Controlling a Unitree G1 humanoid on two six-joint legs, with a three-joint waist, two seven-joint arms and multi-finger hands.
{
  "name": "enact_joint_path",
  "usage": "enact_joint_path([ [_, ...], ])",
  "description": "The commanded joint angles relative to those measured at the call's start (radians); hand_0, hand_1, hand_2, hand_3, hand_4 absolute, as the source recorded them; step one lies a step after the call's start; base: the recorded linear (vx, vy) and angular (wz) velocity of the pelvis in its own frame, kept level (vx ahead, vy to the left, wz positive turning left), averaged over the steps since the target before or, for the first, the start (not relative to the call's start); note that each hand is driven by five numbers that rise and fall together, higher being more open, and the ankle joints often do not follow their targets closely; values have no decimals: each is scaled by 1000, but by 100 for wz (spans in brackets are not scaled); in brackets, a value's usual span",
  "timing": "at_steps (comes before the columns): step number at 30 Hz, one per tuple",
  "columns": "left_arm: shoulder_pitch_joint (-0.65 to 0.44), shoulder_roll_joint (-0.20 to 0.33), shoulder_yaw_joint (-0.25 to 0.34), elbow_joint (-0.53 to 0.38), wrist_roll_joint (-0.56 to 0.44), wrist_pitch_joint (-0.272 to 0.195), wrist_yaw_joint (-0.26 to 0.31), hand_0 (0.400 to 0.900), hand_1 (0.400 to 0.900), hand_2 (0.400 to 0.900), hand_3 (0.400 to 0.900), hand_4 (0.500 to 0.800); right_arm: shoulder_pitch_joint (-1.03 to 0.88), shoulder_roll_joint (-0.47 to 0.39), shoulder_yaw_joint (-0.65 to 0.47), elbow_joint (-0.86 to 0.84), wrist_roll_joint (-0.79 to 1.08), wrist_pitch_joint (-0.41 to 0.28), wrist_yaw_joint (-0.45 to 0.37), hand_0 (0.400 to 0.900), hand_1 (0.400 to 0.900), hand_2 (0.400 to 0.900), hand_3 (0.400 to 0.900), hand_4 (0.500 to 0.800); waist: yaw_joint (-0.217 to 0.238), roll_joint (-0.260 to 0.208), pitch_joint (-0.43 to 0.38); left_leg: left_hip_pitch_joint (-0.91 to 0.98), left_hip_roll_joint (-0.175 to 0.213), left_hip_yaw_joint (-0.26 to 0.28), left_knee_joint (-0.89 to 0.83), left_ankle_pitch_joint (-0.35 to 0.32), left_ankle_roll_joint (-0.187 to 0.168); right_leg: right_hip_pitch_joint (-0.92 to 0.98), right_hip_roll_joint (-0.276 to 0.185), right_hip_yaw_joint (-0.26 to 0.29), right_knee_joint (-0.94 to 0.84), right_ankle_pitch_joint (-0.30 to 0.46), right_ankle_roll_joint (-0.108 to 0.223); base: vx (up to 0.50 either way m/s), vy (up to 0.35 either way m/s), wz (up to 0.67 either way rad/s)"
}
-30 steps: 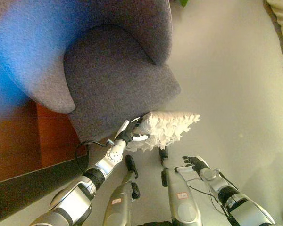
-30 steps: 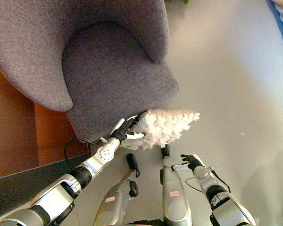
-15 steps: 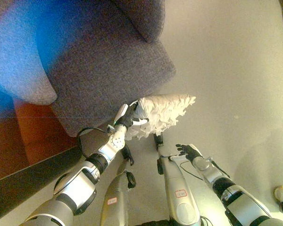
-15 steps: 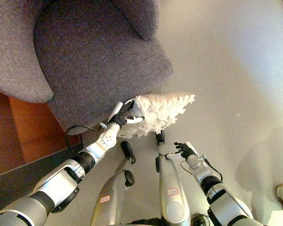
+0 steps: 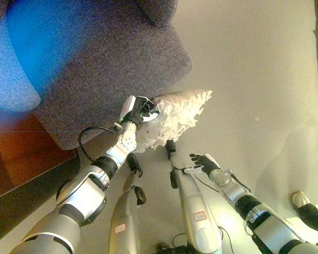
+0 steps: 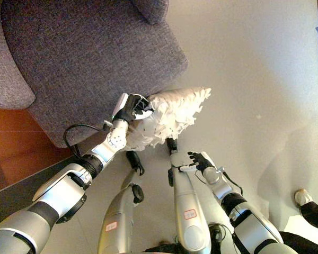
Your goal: Pick up the pillow and put it on the sofa.
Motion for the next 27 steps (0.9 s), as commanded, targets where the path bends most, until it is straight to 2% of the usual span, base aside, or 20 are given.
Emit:
enact_joint_path([
  [1, -58, -15, 29, 3, 33, -45, 24, 400, 400, 400, 400, 500, 32, -16, 29, -3, 27, -5, -10, 900, 900, 900, 900, 800, 7, -12, 5, -69, 56, -13, 114, -53, -68, -34, 9, 61, 53, -49, 103, 0, 0, 0],
  [11, -35, -20, 36, -29, -4, -66, 6, 400, 400, 400, 400, 500, 51, -4, 7, 40, 29, -5, 1, 900, 900, 900, 900, 800, 23, -10, 5, 1, 50, -27, 108, -69, -61, 36, -2, 47, 53, -66, 103, 7, 15, 3],
  [17, 33, -25, 41, -84, -28, -75, -32, 400, 400, 400, 400, 500, 98, -1, -27, 111, 14, -18, 33, 900, 900, 900, 900, 800, 43, -6, 5, 132, 43, -38, 92, -93, -54, 170, -14, 33, 30, -84, 103, 52, 41, 5],
  [21, 87, -19, 49, -121, -50, -75, -82, 400, 400, 400, 400, 500, 144, -4, -52, 153, -3, -28, 59, 900, 900, 900, 900, 800, 54, -5, 5, 239, 43, -39, 75, -105, -53, 281, -24, 20, 9, -97, 104, 83, 44, 4],
  [23, 109, -16, 50, -137, -52, -79, -100, 400, 400, 400, 400, 500, 168, -4, -59, 165, -9, -29, 64, 900, 900, 900, 900, 800, 57, -2, -17, 263, 42, -39, 62, -104, -53, 308, -28, 15, -4, -97, 103, 79, 42, 5],
  [27, 155, 3, 56, -195, -62, -56, -118, 400, 400, 400, 400, 500, 229, -9, -78, 184, -27, -34, 78, 900, 900, 900, 900, 800, 65, 3, -66, 323, 37, -39, 41, -108, -49, 377, -33, 6, -32, -106, 102, 98, 35, 4],
])
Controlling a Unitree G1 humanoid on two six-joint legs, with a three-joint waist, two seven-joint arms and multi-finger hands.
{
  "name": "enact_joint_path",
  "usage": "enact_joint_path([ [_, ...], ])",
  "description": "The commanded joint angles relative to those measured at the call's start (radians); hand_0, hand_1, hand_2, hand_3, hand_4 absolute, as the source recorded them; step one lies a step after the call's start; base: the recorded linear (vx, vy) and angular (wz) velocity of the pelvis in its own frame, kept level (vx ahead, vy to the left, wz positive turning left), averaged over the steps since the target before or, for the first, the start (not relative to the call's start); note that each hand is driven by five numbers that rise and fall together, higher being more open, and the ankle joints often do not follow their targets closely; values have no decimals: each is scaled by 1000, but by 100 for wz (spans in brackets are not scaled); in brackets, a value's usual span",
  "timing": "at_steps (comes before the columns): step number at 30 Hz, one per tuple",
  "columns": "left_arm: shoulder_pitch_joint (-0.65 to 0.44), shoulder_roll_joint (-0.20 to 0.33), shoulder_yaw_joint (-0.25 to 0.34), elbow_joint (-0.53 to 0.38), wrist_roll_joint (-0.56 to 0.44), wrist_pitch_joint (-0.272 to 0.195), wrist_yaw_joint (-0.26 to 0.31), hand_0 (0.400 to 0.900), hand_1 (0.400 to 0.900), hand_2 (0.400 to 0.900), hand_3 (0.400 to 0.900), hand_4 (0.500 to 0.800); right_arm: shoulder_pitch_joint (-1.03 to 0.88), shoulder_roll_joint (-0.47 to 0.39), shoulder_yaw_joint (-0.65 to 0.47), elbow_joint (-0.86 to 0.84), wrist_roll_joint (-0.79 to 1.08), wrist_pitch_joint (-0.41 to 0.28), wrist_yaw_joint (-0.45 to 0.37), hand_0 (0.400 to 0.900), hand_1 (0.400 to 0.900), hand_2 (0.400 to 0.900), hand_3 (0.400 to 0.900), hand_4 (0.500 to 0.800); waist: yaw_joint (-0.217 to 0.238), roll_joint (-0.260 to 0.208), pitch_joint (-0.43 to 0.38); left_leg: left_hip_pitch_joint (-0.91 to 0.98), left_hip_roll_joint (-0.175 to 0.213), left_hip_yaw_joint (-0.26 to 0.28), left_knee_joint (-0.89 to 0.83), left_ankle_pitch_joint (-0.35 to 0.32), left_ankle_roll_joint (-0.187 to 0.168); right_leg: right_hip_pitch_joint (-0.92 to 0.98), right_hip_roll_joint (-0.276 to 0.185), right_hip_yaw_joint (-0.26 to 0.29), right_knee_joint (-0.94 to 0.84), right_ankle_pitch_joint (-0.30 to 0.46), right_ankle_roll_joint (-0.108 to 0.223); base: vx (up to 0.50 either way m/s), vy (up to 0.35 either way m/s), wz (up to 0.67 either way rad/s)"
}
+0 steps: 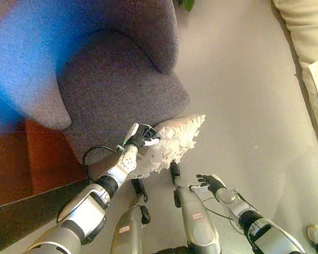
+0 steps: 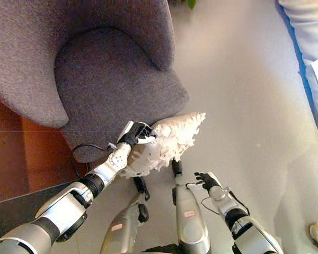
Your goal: Pick up the pillow and put it on the sofa.
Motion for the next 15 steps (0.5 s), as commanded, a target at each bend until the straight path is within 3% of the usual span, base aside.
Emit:
enact_joint_path([
  [1, -36, 27, 59, -195, -39, -70, -2, 400, 400, 400, 400, 500, 114, -36, -11, 39, -33, 0, 26, 900, 900, 900, 900, 800, 38, 3, -77, -14, 35, -23, 128, -119, -47, 30, -36, 35, 55, -107, 93, 89, 22, 5],
  [15, 19, 115, 96, -369, -82, 63, -78, 400, 400, 400, 400, 500, 246, -32, -41, 92, -86, -16, 87, 900, 900, 900, 900, 800, 52, 20, -226, 150, 15, -35, 59, -138, -31, 222, -37, 25, -12, -142, 100, 99, 17, 4],
])
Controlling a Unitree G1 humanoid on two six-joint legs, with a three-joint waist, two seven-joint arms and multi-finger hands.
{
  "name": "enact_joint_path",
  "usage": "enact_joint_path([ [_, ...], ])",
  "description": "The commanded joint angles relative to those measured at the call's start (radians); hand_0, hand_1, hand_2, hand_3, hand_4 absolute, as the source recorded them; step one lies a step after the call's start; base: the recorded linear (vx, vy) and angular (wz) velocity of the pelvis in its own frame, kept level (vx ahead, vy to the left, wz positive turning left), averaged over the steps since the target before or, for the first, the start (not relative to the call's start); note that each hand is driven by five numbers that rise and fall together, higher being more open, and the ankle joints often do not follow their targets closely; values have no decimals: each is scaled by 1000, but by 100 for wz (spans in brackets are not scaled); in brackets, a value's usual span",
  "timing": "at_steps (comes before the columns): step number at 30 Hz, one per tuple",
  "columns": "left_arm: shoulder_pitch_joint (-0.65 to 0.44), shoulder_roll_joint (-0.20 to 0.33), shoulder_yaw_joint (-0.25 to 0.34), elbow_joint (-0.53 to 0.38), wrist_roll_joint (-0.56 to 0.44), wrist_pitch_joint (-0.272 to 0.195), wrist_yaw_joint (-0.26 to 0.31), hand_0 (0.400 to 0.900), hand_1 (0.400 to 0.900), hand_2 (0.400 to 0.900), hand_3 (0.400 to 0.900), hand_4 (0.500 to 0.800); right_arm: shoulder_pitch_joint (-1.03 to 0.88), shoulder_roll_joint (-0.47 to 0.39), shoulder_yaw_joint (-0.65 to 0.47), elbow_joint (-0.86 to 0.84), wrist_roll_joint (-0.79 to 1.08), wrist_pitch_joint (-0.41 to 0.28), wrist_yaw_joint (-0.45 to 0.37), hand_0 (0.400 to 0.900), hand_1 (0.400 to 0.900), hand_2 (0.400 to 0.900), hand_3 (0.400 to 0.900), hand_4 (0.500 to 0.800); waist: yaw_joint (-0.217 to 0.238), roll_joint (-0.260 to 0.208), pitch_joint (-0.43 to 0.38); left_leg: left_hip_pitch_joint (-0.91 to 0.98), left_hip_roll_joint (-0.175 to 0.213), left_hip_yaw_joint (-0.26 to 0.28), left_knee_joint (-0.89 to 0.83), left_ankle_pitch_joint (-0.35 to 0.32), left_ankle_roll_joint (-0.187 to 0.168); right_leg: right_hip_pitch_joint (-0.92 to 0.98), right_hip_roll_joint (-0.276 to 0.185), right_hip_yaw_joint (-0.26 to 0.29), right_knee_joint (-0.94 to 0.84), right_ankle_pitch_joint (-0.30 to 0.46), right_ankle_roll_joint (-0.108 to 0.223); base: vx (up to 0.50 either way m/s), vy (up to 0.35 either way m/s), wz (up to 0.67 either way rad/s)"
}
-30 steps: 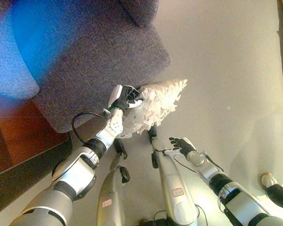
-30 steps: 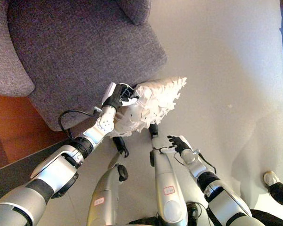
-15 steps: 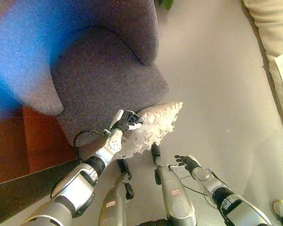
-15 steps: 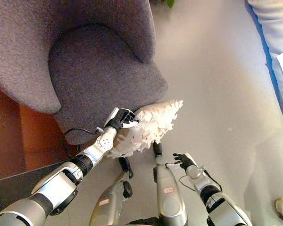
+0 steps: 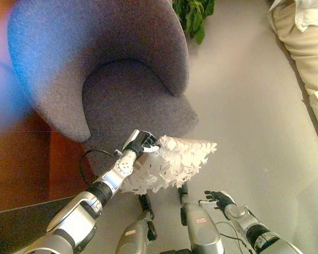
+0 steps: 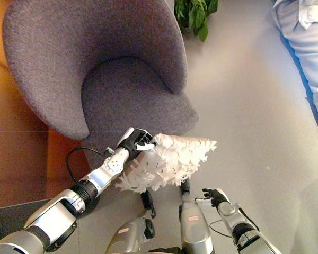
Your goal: Pick up the pillow and put it on the sofa.
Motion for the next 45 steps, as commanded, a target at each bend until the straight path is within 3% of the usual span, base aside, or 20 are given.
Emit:
enact_joint_path([
  [1, -71, 31, 95, -156, -68, -77, 9, 400, 400, 400, 400, 500, 136, -18, 37, 43, -43, -4, 31, 900, 900, 900, 900, 800, 24, -36, -157, -29, 10, -9, 136, -140, -23, 20, -48, 59, 87, -146, 101, 62, 18, 0],
  [7, -106, 94, 127, -268, -159, 36, -63, 400, 400, 400, 400, 500, 163, -16, 38, 55, -77, 22, 59, 900, 900, 900, 900, 800, 30, -18, -215, 18, 8, -16, 105, -136, -25, 72, -47, 48, 68, -156, 102, 75, 27, 2],
  [10, -132, 137, 160, -341, -229, 86, -86, 400, 400, 400, 400, 500, 184, -15, 36, 70, -92, 35, 69, 900, 900, 900, 900, 800, 38, -11, -248, 35, 5, -23, 100, -137, -26, 99, -50, 38, 61, -163, 101, 104, 17, 8],
  [16, -205, 221, 189, -435, -270, 185, -108, 400, 400, 400, 400, 500, 199, -9, 32, 100, -97, 45, 83, 900, 900, 900, 900, 800, 58, -4, -307, 64, -4, -40, 91, -140, -24, 141, -50, 22, 47, -170, 100, 111, -6, 6],
  [21, -289, 304, 212, -447, -361, 228, -94, 400, 400, 400, 400, 500, 214, 0, 30, 105, -77, 51, 86, 900, 900, 900, 900, 800, 67, 4, -338, 81, -10, -53, 82, -142, -21, 167, -49, 15, 40, -178, 102, 90, -25, 5],
  [25, -312, 362, 257, -434, -436, 228, -57, 400, 400, 400, 400, 500, 241, 10, 13, 127, -87, 54, 93, 900, 900, 900, 900, 800, 73, 16, -352, 93, -18, -62, 69, -142, -19, 183, -48, 9, 30, -180, 101, 63, -4, 7],
  [33, -347, 463, 343, -230, -536, 219, 29, 400, 400, 400, 400, 500, 289, 8, -30, 164, -91, 45, 82, 900, 900, 900, 900, 800, 80, 33, -371, 98, -30, -74, 56, -140, -14, 196, -43, -1, 18, -182, 102, 55, 2, 6],
  [36, -357, 495, 358, -145, -517, 234, 29, 400, 400, 400, 400, 500, 298, 6, -40, 166, -92, 40, 78, 900, 900, 900, 900, 800, 80, 38, -375, 98, -32, -74, 50, -137, -13, 197, -42, -4, 15, -181, 102, 53, 10, 3],
  [38, -370, 539, 369, -41, -518, 231, 22, 400, 400, 400, 400, 500, 308, -2, -46, 163, -96, 39, 78, 900, 900, 900, 900, 800, 78, 43, -375, 97, -34, -69, 42, -133, -13, 196, -41, -6, 10, -180, 104, 43, 21, 4],
  [44, -415, 596, 356, 124, -469, 256, 61, 400, 400, 400, 400, 500, 323, -27, -46, 156, -107, 34, 85, 900, 900, 900, 900, 800, 54, 56, -361, 88, -35, -49, 22, -121, -16, 179, -37, 1, 5, -172, 111, 22, 44, 3],
  [45, -423, 598, 351, 136, -465, 258, 67, 849, 849, 849, 849, 769, 324, -32, -43, 152, -107, 34, 87, 900, 900, 900, 900, 800, 51, 56, -358, 84, -36, -46, 22, -120, -16, 174, -37, 4, 6, -171, 111, -11, 37, 1],
])
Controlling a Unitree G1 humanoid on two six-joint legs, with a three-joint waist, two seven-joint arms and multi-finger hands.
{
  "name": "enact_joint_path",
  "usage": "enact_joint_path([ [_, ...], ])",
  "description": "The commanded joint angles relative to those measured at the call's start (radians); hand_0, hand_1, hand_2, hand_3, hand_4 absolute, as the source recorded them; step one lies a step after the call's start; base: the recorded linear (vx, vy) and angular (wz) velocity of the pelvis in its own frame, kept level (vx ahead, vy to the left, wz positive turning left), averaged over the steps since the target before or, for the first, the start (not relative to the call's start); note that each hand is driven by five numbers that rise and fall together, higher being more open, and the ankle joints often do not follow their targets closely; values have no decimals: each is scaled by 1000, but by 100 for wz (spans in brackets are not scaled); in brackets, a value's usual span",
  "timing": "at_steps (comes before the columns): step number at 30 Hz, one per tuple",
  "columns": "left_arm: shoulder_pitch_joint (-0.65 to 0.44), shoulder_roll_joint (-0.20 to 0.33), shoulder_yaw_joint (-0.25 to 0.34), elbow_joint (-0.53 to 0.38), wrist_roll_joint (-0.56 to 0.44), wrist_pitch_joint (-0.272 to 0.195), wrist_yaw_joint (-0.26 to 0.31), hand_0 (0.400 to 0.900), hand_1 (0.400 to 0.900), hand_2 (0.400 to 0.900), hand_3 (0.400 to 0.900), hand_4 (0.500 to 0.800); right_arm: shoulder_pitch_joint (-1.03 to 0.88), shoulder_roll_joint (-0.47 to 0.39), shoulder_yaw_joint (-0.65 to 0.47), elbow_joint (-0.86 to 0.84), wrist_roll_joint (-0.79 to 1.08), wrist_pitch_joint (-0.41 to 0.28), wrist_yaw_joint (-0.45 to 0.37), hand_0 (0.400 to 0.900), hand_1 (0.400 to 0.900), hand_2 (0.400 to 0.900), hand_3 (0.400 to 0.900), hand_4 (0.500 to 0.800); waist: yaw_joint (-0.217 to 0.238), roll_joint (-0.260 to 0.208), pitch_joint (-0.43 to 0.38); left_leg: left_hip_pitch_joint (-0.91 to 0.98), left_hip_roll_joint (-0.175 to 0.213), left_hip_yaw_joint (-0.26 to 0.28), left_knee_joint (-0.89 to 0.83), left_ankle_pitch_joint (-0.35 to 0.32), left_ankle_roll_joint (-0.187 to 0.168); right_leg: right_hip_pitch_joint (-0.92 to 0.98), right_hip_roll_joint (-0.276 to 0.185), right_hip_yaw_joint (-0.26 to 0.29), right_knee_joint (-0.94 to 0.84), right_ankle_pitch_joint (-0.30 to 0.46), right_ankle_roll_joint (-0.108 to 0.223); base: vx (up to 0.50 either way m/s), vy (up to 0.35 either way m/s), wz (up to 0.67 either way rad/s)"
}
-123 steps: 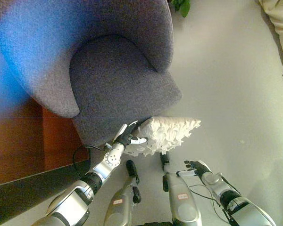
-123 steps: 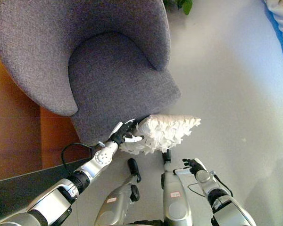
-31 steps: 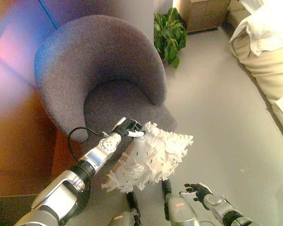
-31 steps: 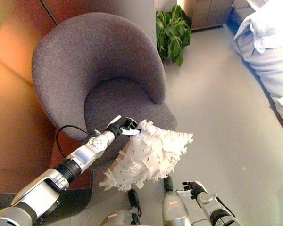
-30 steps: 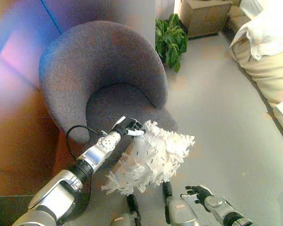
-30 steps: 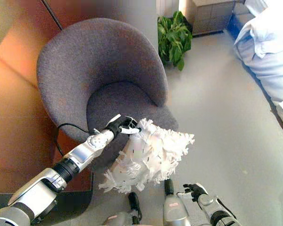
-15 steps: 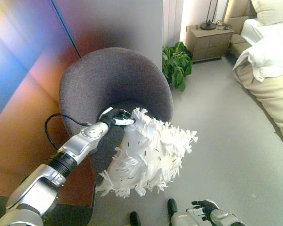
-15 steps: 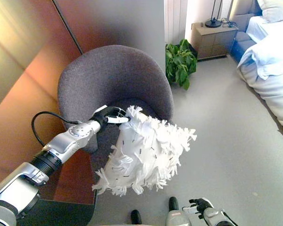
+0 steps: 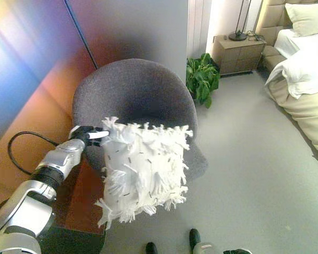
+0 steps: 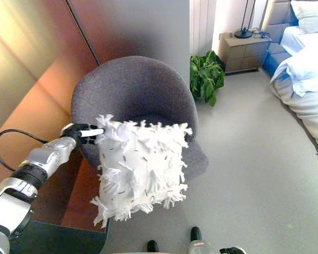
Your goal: Pick up the pillow and put it on the sofa.
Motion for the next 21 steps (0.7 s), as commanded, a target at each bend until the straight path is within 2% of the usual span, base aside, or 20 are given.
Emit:
enact_joint_path([
  [1, -346, 196, 149, 94, 55, -98, 115, 849, 849, 849, 849, 769, 42, -31, 28, 28, -41, -5, 34, 900, 900, 900, 900, 800, -3, 5, -75, -13, -39, 14, 43, -92, -6, 10, -43, 66, 98, -161, 103, -16, 32, 1],
  [2, -355, 198, 146, 106, 55, -101, 124, 900, 900, 900, 900, 800, 42, -34, 31, 25, -38, -7, 35, 900, 900, 900, 900, 800, -6, 5, -71, -16, -40, 16, 42, -92, -6, 5, -43, 68, 99, -160, 104, 0, 0, 0],
  [9, -391, 192, 128, 106, 68, -124, 138, 900, 900, 900, 900, 800, 36, -41, 45, 9, -20, -9, 36, 900, 900, 900, 900, 800, -10, -1, -47, -27, -42, 22, 44, -93, -4, -10, -44, 70, 108, -164, 104, -14, 3, 1],
  [13, -389, 185, 130, 86, 18, -133, 148, 900, 900, 900, 900, 800, 31, -41, 47, 6, -14, -15, 32, 900, 900, 900, 900, 800, -5, -5, -46, -26, -40, 21, 50, -97, -4, -7, -44, 66, 108, -166, 102, 0, 0, 0],
  [18, -361, 168, 155, 44, -55, -122, 105, 900, 900, 900, 900, 800, 28, -36, 40, 6, -29, -6, 34, 900, 900, 900, 900, 800, 4, -10, -58, -18, -34, 19, 58, -102, -6, 6, -42, 62, 104, -170, 101, 34, -16, -3],
  [21, -340, 156, 177, 21, -87, -135, 83, 900, 900, 900, 900, 800, 31, -30, 35, 15, -44, -13, 35, 900, 900, 900, 900, 800, 8, -14, -64, -14, -32, 16, 63, -106, -6, 13, -39, 62, 102, -172, 99, 10, -8, -1],
])
